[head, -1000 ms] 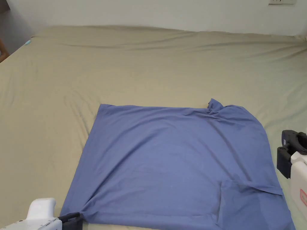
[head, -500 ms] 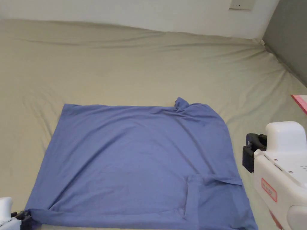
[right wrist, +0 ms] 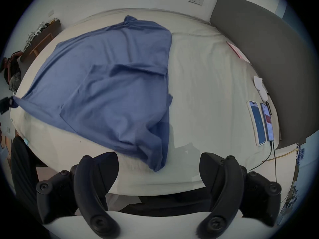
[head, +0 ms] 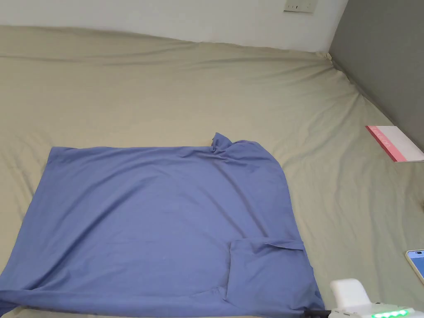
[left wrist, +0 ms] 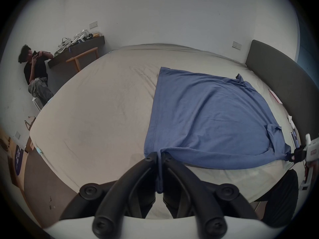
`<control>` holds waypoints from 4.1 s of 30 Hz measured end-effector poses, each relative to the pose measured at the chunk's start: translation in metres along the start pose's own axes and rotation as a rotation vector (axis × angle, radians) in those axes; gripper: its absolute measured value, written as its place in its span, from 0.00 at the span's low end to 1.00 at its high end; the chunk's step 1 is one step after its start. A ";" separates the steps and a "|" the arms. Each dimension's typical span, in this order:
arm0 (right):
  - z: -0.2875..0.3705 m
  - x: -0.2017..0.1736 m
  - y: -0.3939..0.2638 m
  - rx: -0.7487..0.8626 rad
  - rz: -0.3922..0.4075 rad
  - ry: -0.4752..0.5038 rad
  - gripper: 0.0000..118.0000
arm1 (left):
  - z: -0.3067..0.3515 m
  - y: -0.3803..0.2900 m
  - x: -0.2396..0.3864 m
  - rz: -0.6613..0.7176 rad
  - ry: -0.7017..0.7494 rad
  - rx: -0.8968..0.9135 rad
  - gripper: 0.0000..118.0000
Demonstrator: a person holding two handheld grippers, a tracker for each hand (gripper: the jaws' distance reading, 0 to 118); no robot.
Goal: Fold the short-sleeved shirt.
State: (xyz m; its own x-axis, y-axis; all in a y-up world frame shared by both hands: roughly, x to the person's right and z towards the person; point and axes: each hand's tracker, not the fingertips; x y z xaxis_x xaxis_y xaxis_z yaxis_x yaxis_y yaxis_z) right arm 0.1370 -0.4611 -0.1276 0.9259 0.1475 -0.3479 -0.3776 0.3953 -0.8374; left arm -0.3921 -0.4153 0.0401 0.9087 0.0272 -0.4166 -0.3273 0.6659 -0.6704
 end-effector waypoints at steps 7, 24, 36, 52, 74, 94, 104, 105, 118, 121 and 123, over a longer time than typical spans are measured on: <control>-0.012 -0.010 0.005 0.028 0.058 0.015 0.81 | -0.008 -0.002 0.002 0.015 0.016 -0.033 0.03; 0.044 0.014 0.049 0.372 -0.001 0.101 0.05 | 0.003 0.034 -0.003 0.067 -0.037 0.087 0.03; 0.005 0.012 0.150 0.365 -0.035 0.000 0.05 | -0.064 0.102 -0.002 0.061 0.009 0.129 0.03; -0.121 0.004 0.189 0.130 -0.032 -0.069 0.05 | -0.206 0.113 0.015 -0.094 0.059 -0.113 0.03; 0.124 -0.036 0.208 0.778 -0.039 -0.044 0.67 | 0.039 0.186 0.083 -0.114 -0.021 0.563 0.92; 0.163 -0.120 0.154 0.892 0.170 -0.032 0.02 | 0.071 0.129 0.122 -0.333 0.086 0.617 0.00; 0.140 -0.109 0.151 0.836 0.169 -0.056 0.02 | -0.057 0.079 0.054 -0.105 0.122 0.077 0.18; 0.135 -0.107 0.151 0.819 0.170 -0.065 0.02 | -0.064 0.073 0.047 -0.079 0.110 0.056 0.31; 0.100 -0.073 0.145 0.691 0.118 -0.105 0.02 | -0.171 0.054 0.008 0.107 0.027 -0.181 0.68; 0.093 -0.063 0.146 0.656 0.117 -0.158 0.02 | -0.157 0.052 0.022 0.013 0.059 -0.100 0.49; 0.085 -0.054 0.148 0.616 0.142 -0.171 0.02 | -0.153 0.056 0.032 -0.047 0.031 -0.097 0.30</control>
State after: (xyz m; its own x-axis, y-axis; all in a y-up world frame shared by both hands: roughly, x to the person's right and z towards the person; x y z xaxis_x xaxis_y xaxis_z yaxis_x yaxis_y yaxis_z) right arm 0.0321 -0.3331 -0.1967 0.8761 0.3585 -0.3223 -0.4660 0.8010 -0.3759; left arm -0.4207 -0.4908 -0.1047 0.9156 -0.0261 -0.4013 -0.3098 0.5903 -0.7453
